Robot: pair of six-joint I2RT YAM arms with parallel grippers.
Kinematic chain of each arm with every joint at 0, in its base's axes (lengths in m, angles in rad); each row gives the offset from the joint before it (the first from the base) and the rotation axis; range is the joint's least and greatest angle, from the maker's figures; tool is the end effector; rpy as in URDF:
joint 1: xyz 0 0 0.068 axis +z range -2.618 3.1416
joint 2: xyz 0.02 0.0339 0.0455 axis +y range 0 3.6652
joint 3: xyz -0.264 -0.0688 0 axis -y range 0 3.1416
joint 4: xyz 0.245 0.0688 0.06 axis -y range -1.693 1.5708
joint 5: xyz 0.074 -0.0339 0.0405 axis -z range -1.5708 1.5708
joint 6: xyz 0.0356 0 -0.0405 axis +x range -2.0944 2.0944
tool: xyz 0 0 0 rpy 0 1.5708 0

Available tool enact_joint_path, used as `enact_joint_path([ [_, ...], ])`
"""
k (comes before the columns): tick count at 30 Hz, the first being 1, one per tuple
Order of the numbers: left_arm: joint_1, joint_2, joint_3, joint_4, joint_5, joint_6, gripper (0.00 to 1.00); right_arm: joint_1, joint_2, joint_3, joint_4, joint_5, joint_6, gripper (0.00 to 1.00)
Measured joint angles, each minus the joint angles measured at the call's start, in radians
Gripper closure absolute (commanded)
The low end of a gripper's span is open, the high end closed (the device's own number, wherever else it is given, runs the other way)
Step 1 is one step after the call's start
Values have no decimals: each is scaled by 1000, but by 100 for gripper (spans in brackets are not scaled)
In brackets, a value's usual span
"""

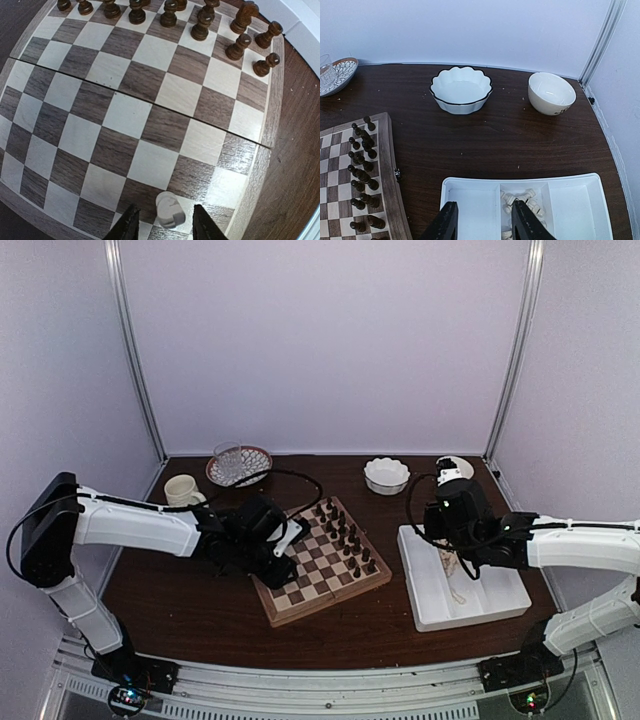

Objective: Set up the chess pieces on the board
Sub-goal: Pick up the knight from the chessboard.

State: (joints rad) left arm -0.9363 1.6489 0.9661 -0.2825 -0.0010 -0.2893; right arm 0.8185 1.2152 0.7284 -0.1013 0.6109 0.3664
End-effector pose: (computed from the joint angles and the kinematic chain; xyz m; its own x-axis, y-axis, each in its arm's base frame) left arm 0.1962 -0.2665 0.1785 -0.6968 0.4654 -0.5457 0.6325 0.7575 -0.1616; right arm 0.1916 0.1748 0.2422 -0.4514 -0.0528 -0.8908 -0.1181 0.9930 0.0010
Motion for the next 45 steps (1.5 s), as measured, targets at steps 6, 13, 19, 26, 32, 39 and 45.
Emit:
enact_joint_path([
  [6, 0, 2, 11, -12, -14, 0, 67, 0, 0, 0, 0, 0, 0, 61],
  [13, 0, 20, 24, -26, -18, 0, 79, 0, 0, 0, 0, 0, 0, 61],
  [19, 0, 24, 27, -29, -18, 2, 89, 0, 0, 0, 0, 0, 0, 61],
  [26, 10, 21, 27, -33, -56, -6, 93, -1, 0, 0, -1, 0, 0, 61],
  [32, 146, -19, -31, -2, -93, -41, 93, -1, -10, 0, -7, -1, 3, 61],
  [39, 253, -56, -92, 60, -141, -93, 93, -3, -26, 0, -7, -3, 4, 61],
  [45, 263, -44, -93, 103, -159, -111, 93, -6, -33, 0, -8, -3, 4, 61],
])
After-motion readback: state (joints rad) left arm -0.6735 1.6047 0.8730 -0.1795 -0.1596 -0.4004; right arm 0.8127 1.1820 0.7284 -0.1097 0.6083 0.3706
